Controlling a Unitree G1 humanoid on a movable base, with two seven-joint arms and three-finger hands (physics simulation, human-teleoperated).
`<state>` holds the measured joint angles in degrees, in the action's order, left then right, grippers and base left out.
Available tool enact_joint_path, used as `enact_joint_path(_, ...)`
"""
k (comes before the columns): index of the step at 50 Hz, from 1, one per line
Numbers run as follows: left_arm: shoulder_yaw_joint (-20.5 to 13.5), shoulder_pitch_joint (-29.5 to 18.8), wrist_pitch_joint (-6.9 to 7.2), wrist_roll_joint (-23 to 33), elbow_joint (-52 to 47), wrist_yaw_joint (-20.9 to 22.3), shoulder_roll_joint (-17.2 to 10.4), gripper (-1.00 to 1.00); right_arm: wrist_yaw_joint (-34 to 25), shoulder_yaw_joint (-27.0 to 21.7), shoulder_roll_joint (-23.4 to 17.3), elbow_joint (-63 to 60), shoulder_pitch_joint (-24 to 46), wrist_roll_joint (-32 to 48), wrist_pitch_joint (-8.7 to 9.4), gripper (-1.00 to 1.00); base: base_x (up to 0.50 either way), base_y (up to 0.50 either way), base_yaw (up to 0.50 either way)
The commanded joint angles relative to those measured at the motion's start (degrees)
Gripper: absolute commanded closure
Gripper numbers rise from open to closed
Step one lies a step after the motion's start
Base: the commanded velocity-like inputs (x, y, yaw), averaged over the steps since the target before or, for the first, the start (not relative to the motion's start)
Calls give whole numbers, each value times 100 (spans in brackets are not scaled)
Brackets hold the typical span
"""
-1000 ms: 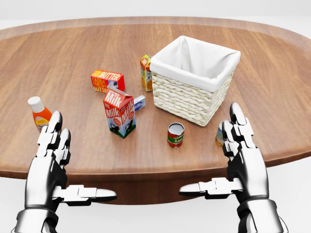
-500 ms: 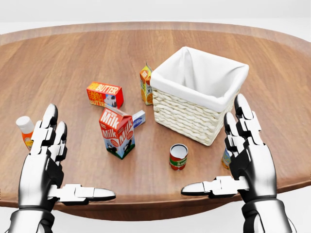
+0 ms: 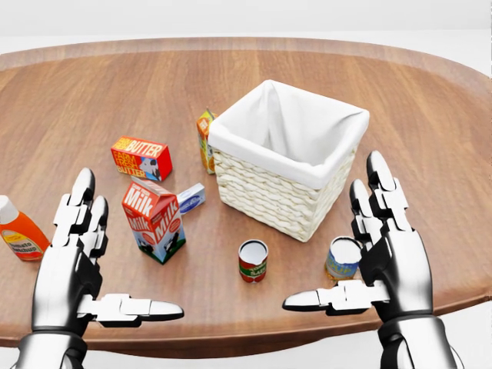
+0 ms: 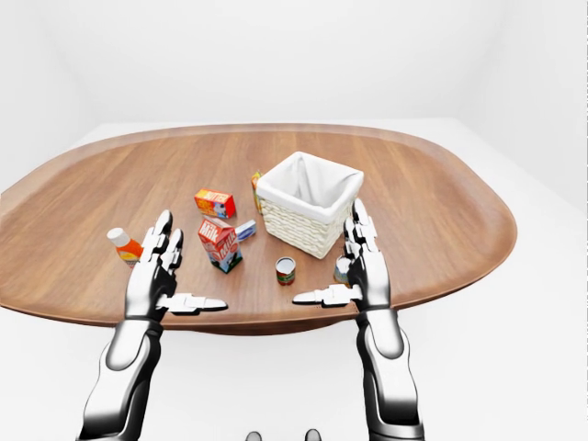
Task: Pick up the tomato sauce, and put it in the basket.
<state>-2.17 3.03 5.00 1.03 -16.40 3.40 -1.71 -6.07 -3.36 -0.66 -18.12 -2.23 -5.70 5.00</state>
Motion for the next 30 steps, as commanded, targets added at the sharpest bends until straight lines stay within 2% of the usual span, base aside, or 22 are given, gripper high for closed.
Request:
enact_joint_path(1, 18, 12, 0, 3, -5, 4, 74, -100, -13, 1, -62, 6, -25, 26, 0, -100, 0, -50, 0)
enact_joint_path(15, 36, 45, 0, 12, -44, 6, 81, -100, 37, -43, -55, -1, 9, -40, 0, -100, 0, -49, 0)
enact_joint_path(30, 28, 17, 0, 11, 14, 8, 75, -100, 31, -54, -69, 39, 22, -59, 0, -100, 3, 0, 0)
